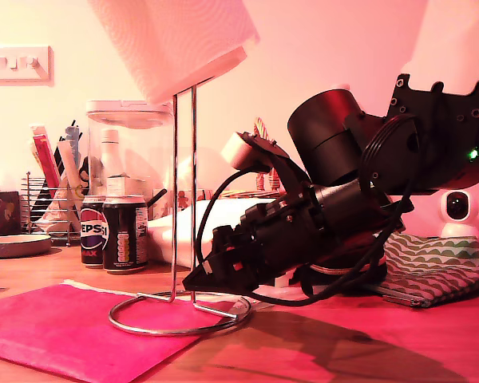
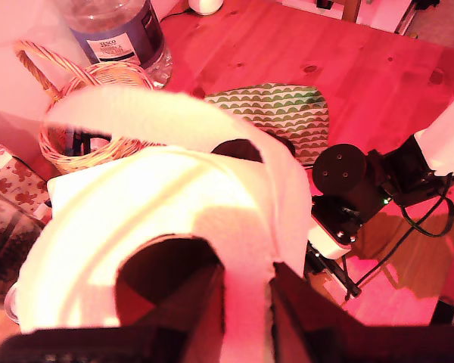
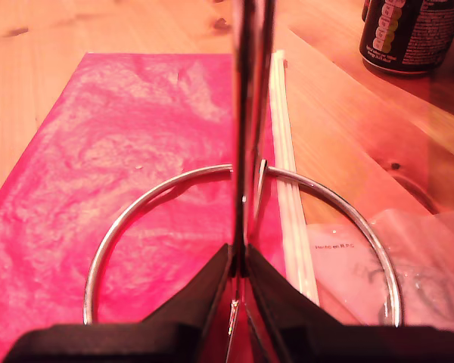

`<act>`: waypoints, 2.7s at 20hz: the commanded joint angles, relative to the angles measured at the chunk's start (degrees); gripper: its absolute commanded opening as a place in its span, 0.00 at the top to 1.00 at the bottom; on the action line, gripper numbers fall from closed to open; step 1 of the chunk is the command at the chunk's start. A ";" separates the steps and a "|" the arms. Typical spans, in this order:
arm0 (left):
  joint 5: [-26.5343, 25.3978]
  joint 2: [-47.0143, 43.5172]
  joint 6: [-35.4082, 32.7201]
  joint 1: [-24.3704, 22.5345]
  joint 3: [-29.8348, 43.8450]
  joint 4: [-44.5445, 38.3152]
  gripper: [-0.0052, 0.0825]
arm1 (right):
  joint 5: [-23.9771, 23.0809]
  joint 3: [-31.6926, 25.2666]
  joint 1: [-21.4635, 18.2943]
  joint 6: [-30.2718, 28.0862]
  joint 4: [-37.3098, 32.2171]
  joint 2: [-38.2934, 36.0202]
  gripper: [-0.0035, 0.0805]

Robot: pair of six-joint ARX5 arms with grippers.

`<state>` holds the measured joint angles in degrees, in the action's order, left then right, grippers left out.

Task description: Insert the paper towel roll into the metallic stand.

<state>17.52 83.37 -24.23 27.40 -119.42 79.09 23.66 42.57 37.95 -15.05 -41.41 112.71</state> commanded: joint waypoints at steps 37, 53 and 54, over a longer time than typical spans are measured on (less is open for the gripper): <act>-1.95 9.20 -0.22 2.40 1.36 -0.70 0.97 | 1.40 -1.86 0.22 2.23 -0.96 1.31 0.76; -2.99 9.20 -0.20 2.40 1.36 -0.72 0.97 | 1.22 -9.33 -1.27 2.25 1.44 -9.92 0.77; -2.99 9.20 -0.20 2.40 1.36 -0.70 0.97 | 0.92 -10.67 -1.29 2.54 1.40 -11.76 0.77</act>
<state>14.81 92.03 -24.18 29.65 -118.96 79.33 24.69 33.28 36.80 -12.95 -39.35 102.83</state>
